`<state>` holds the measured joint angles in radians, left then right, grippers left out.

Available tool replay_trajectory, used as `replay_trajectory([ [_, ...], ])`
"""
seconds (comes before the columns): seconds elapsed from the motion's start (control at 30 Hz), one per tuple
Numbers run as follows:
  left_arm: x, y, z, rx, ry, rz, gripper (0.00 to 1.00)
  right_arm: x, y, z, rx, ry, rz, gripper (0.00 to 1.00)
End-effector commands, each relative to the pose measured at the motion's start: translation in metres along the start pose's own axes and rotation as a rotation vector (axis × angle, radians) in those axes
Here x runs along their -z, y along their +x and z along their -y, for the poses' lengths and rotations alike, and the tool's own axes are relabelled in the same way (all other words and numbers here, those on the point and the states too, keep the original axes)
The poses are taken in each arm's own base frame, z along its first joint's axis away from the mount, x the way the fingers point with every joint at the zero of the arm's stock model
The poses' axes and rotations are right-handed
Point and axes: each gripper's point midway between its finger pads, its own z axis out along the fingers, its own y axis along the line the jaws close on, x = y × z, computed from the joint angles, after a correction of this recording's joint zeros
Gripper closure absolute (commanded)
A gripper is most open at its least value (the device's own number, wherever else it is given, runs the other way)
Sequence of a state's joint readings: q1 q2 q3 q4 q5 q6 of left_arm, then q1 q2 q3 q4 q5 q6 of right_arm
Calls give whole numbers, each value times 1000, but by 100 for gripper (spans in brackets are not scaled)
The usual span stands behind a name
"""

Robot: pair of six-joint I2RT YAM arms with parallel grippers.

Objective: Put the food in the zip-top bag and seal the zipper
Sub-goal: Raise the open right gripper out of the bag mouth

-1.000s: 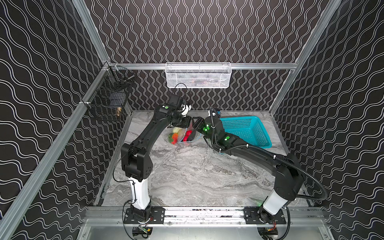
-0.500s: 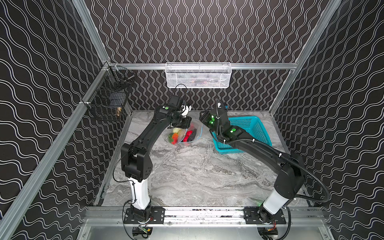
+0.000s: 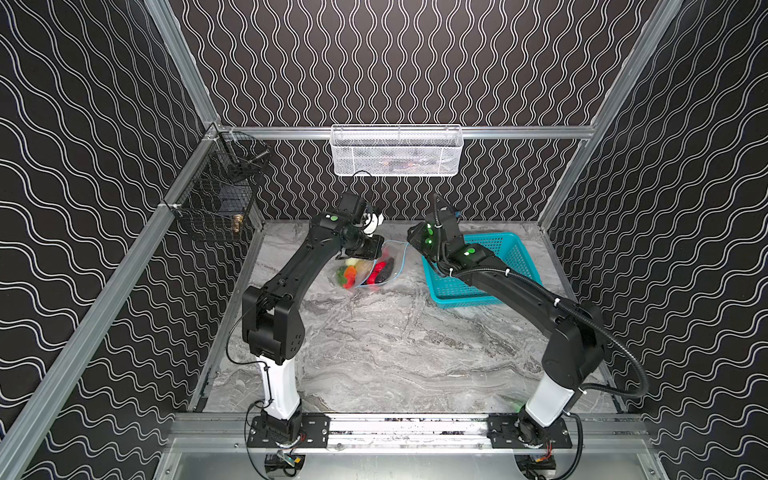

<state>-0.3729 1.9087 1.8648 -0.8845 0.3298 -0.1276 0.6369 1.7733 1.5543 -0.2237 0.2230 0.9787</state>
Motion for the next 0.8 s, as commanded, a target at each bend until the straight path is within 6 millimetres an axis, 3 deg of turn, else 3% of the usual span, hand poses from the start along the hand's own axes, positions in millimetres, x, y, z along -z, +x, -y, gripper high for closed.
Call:
replay_trajectory([
  [0.0,0,-2,4,2,25,8,100,-6,2,5,-28,22,-21,56],
  [0.23,-3,-1,4,4,27,3,100,-13,1,12,-50,28,-24,65],
  [0.77,-5,0,5,7,34,0,100,-27,7,16,-93,21,-50,72],
])
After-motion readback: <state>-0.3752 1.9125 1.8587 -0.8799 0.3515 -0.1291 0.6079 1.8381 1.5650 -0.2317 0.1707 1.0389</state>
